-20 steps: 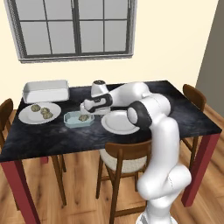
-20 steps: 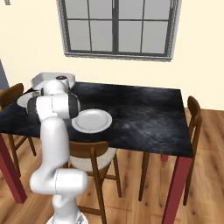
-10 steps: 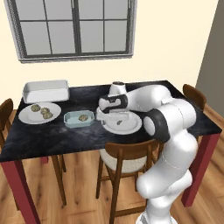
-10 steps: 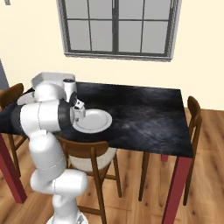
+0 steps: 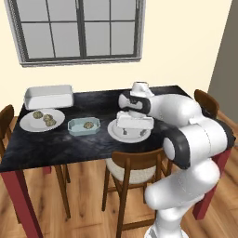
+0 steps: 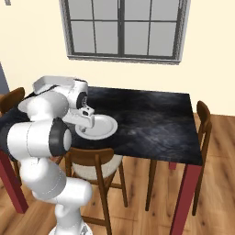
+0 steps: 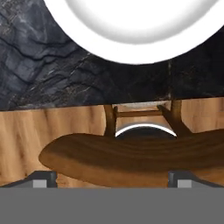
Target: Place two dumplings into each of the tupperware containers and then place the containers in the fridge.
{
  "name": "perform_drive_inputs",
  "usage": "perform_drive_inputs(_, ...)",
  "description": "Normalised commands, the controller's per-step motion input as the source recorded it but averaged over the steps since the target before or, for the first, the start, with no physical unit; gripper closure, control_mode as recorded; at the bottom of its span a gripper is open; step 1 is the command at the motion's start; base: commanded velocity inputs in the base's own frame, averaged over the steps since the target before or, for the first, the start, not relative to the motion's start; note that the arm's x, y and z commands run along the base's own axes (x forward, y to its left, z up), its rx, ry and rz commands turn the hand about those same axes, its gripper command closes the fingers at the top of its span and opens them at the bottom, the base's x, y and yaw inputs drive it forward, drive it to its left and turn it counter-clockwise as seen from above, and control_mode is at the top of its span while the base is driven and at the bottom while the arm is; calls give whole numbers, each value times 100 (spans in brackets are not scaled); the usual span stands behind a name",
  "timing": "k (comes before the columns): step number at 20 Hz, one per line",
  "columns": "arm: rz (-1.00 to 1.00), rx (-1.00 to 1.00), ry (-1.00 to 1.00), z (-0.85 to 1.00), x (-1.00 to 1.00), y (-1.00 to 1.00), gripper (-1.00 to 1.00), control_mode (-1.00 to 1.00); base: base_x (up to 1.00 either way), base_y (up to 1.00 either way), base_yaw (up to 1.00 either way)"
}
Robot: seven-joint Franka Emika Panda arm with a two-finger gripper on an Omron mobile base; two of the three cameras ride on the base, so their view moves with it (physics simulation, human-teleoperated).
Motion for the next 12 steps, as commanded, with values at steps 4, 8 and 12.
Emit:
perform_drive_inputs(4, -6, -2, 15, 48, -82, -21, -100, -100, 0, 0, 0)
perform_drive_inputs(8, -8, -2, 21, 41, -60, -9, -100, -100, 0, 0, 0)
perform_drive_inputs(12, -1, -12, 8, 23, -23, -4, -100, -100, 0, 0, 0)
